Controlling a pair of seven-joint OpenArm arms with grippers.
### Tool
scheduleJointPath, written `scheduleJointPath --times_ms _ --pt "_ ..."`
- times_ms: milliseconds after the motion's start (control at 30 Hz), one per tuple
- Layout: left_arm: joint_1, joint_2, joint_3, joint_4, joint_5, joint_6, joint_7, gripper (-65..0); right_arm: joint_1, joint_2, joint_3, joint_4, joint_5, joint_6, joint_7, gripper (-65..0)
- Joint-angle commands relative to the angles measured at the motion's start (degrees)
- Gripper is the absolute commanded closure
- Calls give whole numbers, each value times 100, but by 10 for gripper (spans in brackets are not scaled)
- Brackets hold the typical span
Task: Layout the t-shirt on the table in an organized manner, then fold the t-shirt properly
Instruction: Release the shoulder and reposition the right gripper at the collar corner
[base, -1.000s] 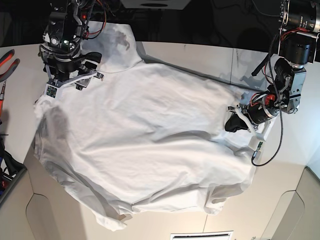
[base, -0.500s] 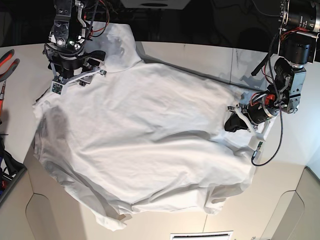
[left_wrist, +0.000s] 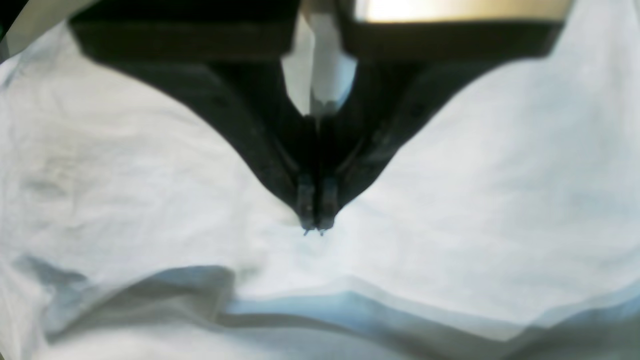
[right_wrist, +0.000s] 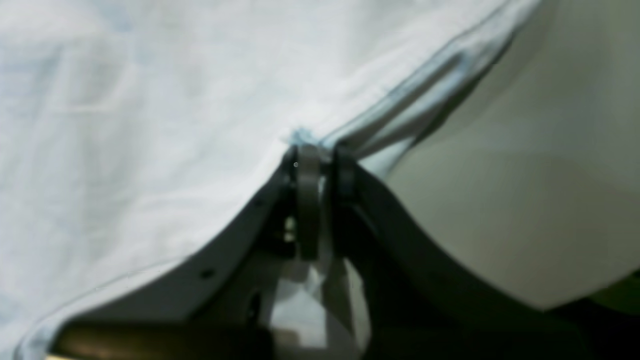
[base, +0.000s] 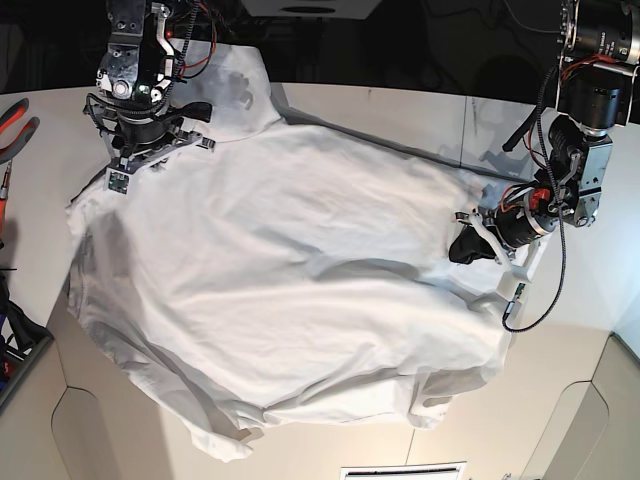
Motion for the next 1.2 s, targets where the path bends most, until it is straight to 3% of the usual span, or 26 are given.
scheduleJointPath --times_ms 0,267,633,700,767,933,1167 --pt "35 -33 44 -28 240 -42 409 0 24 70 0 175 -59 -13 -13 0" --pt "35 -33 44 -28 240 -39 409 0 -153 341 0 739 -284 0 -293 0" --pt "35 -35 44 -28 243 -39 411 0 -199 380 2 767 -800 4 -546 0" --pt "35 -33 44 -28 243 -39 413 0 -245 448 0 767 -802 162 -546 -110" --pt "35 -33 44 -28 243 -39 411 0 -306 533 2 767 -804 236 -546 -178" --pt "35 -33 44 -28 240 -39 409 0 -435 730 28 767 -804 227 -520 -182" --pt "35 -33 44 -28 240 -39 411 0 -450 745 190 767 -807 216 -527 -186"
